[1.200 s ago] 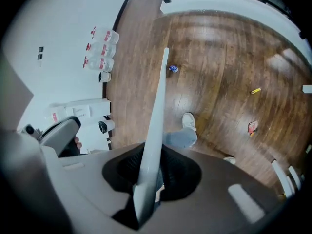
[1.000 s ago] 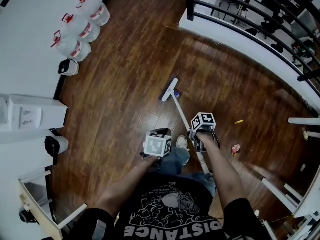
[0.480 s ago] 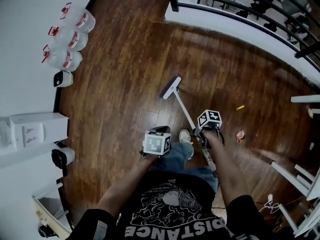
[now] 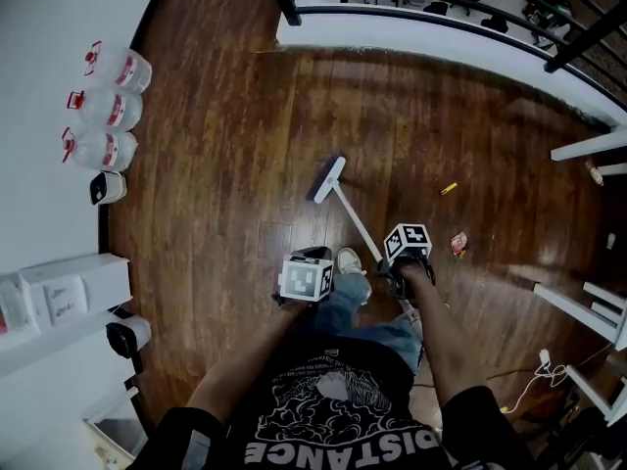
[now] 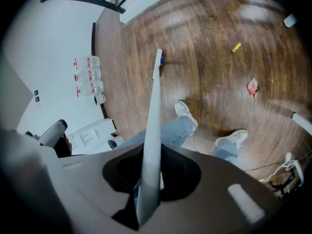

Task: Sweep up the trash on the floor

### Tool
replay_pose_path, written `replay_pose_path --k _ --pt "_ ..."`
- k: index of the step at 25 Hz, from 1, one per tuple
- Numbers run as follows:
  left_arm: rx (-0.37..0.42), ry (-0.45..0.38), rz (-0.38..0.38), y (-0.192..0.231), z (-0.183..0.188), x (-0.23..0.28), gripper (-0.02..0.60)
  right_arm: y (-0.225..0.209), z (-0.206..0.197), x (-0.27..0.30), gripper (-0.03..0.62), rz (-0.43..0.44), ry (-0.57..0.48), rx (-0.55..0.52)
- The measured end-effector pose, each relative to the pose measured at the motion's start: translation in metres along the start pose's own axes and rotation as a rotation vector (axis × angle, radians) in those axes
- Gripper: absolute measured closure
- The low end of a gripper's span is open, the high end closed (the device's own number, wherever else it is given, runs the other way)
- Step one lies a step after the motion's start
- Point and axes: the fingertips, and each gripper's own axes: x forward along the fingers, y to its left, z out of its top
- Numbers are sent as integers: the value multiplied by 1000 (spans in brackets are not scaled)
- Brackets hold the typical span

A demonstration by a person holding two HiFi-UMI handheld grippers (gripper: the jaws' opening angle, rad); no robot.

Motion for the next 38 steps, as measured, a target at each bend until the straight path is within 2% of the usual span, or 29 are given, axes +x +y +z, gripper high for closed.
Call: replay_pose_path --k 12,17,31,38 --pt "147 39 -14 -94 -11 23 577 -77 -62 -25 530 67 -51 103" --pt "190 49 -26 -137 -18 30 577 -114 -90 -39 530 69 -62 133" --pt "274 58 -56 -275 -43 55 577 -238 -174 -96 530 51 -84 197" --pt "282 53 -61 -329 -52 64 577 -292 -208 -119 530 58 -94 222"
